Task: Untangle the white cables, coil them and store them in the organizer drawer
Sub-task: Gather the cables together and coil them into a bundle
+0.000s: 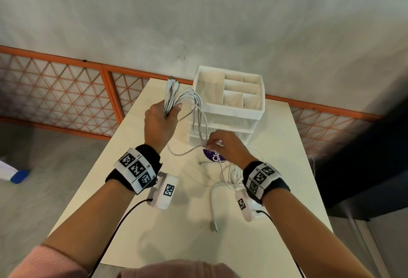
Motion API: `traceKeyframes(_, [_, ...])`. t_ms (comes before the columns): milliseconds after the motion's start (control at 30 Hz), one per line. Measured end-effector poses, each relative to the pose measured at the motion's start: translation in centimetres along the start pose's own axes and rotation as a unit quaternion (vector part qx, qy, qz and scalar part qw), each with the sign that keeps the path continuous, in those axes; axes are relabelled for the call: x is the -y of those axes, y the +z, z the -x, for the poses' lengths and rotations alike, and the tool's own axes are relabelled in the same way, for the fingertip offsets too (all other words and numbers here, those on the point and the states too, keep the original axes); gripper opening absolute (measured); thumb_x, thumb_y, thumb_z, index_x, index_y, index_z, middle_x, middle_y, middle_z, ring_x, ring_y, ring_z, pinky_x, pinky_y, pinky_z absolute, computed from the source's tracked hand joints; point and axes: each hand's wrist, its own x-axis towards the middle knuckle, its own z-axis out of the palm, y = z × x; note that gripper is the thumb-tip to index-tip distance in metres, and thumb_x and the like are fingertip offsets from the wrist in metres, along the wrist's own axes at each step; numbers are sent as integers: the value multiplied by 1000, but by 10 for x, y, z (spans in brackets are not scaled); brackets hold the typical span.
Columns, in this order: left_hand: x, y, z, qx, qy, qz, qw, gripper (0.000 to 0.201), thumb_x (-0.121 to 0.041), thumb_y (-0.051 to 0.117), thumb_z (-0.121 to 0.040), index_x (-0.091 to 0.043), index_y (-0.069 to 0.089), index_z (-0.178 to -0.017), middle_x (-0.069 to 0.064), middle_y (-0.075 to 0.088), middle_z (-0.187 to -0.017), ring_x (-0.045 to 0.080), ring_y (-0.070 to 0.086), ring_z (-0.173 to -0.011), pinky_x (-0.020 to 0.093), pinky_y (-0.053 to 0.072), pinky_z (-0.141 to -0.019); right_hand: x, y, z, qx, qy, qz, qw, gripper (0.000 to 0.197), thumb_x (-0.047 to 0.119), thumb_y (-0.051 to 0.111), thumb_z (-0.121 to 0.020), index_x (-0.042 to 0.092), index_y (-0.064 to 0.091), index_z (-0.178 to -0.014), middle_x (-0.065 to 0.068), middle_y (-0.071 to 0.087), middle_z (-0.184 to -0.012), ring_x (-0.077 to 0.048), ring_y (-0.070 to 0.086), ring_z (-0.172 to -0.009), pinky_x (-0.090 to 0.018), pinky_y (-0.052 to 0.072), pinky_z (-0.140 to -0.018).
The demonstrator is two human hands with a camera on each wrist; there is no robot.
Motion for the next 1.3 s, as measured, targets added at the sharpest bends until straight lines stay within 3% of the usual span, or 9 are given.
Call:
traceKeyframes(200, [7,-7,-8,-51,-21,28,998,51,-23,61,-92,-19,30,-51,-4,30,-44,17,28,-43,29,19,-46,-38,-12,15,-93,163,-147,971,4,12,65,-87,8,65,-86,-7,64,-86,-14,57,-77,-26,41,-75])
traceKeyframes(333, [5,-1,-1,-48,-12,29,998,42,-19,60,-92,-14,36,-57,-6,31,-46,16,29,-44,28,24,-54,-54,-13,22,-43,236,14,971,5,20,55,-91,20,56,-86,-2,72,-89,-20,60,-91,-38,37,-91])
traceKeyframes(500, [6,-1,-6,-85,-50,70,993,46,-21,60,-92,-21,34,-54,-7,31,-48,12,32,-47,30,29,-56,-69,-21,34,-96,308,144,935,16,3,43,-87,14,52,-95,-9,65,-100,-30,55,-101,-36,24,-81])
traceKeyframes(667, [7,-8,-14,-97,-57,113,987,50,-21,61,-91,-23,29,-52,-1,30,-47,20,33,-48,29,29,-50,-91,-25,51,9,423,238,874,32,13,41,-93,7,53,-123,-13,47,-131,-30,43,-124,-47,28,-106])
traceKeyframes(867, [-8,0,-4,-26,-4,37,999,51,-17,63,-90,-21,30,-52,-6,31,-45,8,32,-39,22,24,-43,-83,-24,37,27,332,123,935,44,5,48,-86,12,45,-129,-6,47,-133,-27,45,-125,-45,31,-107])
traceKeyframes(1000, [-11,9,1,17,42,-11,999,28,-23,61,-91,-2,58,-74,20,61,-65,30,52,-59,30,31,-56,-44,-37,9,59,186,6,981,75,4,62,-80,17,27,-145,-9,27,-151,-26,29,-139,-49,27,-113])
traceKeyframes(1133, [-16,11,4,57,77,-27,995,23,-24,63,-91,-2,66,-86,19,66,-71,39,60,-70,27,31,-57,4,-45,-11,164,101,-115,975,127,25,88,-62,29,-3,-151,5,8,-160,-15,13,-145,-38,19,-118])
traceKeyframes(1233, [-28,7,8,94,100,23,990,16,-20,64,-90,-4,69,-91,0,72,-73,25,64,-70,13,34,-54,28,-40,-24,83,30,-160,983,119,36,89,-58,29,13,-149,8,29,-154,-11,30,-139,-31,27,-114])
traceKeyframes(1300, [-36,2,10,112,106,77,985,14,-12,63,-90,-2,67,-82,-17,70,-71,14,54,-59,3,31,-52,33,-41,-30,32,17,-184,982,84,38,84,-66,27,42,-137,8,52,-138,-10,48,-128,-31,36,-110])
